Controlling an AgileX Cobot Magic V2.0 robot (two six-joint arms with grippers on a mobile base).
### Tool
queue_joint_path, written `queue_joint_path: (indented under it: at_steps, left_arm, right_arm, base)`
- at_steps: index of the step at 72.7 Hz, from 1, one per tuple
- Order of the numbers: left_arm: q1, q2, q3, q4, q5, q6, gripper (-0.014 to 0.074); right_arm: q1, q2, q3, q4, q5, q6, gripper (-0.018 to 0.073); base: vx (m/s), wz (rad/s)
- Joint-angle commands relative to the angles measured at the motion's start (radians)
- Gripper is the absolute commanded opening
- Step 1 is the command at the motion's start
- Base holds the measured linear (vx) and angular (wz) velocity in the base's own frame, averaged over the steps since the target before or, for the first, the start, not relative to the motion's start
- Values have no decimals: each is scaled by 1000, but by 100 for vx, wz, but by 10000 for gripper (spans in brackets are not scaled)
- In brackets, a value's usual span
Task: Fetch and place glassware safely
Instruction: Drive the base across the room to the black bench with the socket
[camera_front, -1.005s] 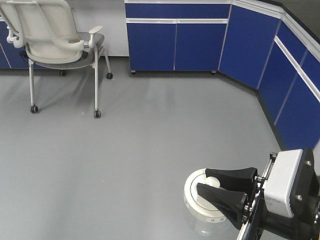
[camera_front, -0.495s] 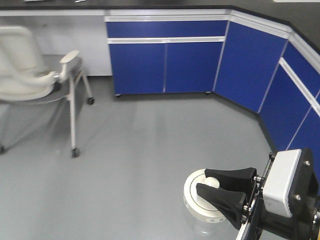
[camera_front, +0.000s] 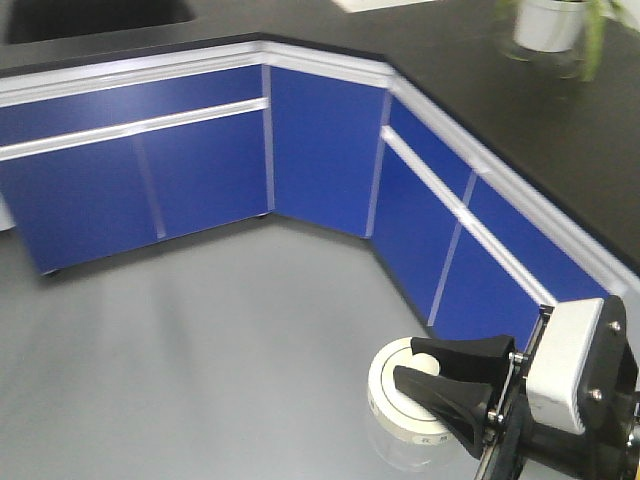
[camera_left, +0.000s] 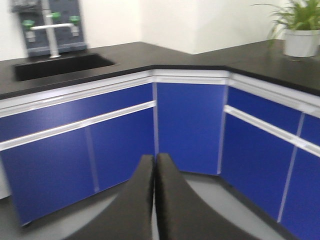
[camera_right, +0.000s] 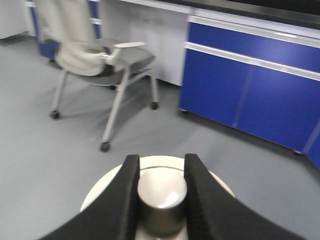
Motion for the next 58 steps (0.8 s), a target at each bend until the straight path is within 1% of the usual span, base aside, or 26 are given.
queue_joint_path:
  at_steps: [1,25,46,58]
  left_arm:
    - [-8,10,-27,-3,-71,-4,-7]
    - [-8,10,-27,-3,-71,-4,-7]
    - [-8,10,-27,-3,-71,-4,-7]
    - [-8,10,-27,-3,-71,-4,-7]
  right_arm:
    - [-2,-9,-34,44,-43,-8,-1]
    - [-2,-9,-34,44,-43,-8,-1]
    - [-2,-9,-34,44,-43,-8,-1]
    - [-2,-9,-34,44,-43,-8,-1]
  base:
    - [37,-75]
    - [30,-79]
    - [21,-83]
    - [18,-70]
